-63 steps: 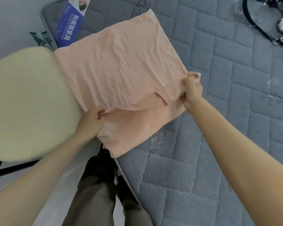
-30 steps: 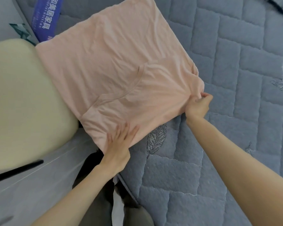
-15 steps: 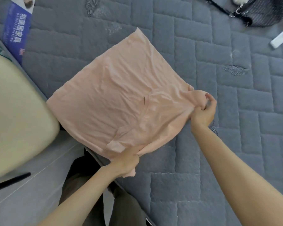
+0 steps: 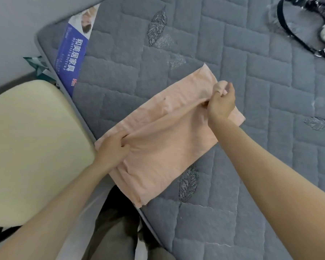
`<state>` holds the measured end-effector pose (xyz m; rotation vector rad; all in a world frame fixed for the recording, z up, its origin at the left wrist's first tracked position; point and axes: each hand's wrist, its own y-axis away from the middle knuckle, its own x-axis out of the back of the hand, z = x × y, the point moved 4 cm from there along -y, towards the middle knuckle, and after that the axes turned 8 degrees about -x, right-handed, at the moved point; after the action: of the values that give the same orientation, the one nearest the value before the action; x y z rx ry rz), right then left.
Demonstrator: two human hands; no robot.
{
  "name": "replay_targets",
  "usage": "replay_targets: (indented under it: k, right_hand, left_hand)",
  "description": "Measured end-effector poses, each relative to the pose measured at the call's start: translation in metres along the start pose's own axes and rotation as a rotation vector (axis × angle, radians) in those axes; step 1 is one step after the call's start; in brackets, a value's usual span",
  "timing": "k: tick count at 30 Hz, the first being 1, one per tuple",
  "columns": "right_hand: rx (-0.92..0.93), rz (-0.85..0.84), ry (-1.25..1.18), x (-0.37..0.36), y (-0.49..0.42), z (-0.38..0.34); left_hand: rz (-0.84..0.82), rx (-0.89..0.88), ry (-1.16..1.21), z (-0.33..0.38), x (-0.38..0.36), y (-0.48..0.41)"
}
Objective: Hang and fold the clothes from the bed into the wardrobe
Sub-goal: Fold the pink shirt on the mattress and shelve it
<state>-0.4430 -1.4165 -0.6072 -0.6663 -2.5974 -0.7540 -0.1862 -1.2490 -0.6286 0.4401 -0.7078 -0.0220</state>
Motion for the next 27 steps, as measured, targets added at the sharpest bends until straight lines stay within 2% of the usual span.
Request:
replay_targets:
  k: [4,8,10,13,15,16,20,22,24,27]
  right_hand:
    - [0.041,-0.007,0.045,-0.071,-0.009,-0.018]
    - [0.008,-0.24,0.154,-0.127,-0.013,-0.001]
    - [0.107,-0.241,0.373,-0.13,-0.013,0.011]
    - [0.292,-0.239,0.776,-0.118,-0.017,0.031]
    - [0.317,-0.291,0.923,-0.103,-0.022,0.048]
    - [0.324,-0.284,0.921,-0.094,-0.025,0.052]
    - [0.394,-0.091,0.765,-0.07,-0.045,0.042]
    - [0.358,-0.051,0.754,-0.068,-0.059,0.037]
    - [0.234,-0.094,0.687,-0.068,-0.072,0.035]
    - [0.137,-0.066,0.642,-0.063,-0.089,0.029]
  left_hand:
    - [-0.025,0.041,0.025,-0.03,0.023,-0.037]
    - [-0.132,0.196,-0.095,-0.065,0.025,-0.061]
    - [-0.178,0.225,-0.185,-0.071,0.02,-0.064]
    - [-0.107,0.208,-0.219,-0.062,0.015,-0.073]
    - [-0.038,0.134,-0.263,-0.05,0.01,-0.078]
    - [-0.006,0.08,-0.295,-0.043,0.006,-0.08]
    - [0.06,-0.156,-0.305,-0.012,-0.014,-0.097]
    - [0.024,-0.308,-0.353,0.006,-0.029,-0.11]
    - [-0.062,-0.441,-0.441,0.021,-0.046,-0.122]
    - [-0.172,-0.475,-0.493,0.033,-0.065,-0.141]
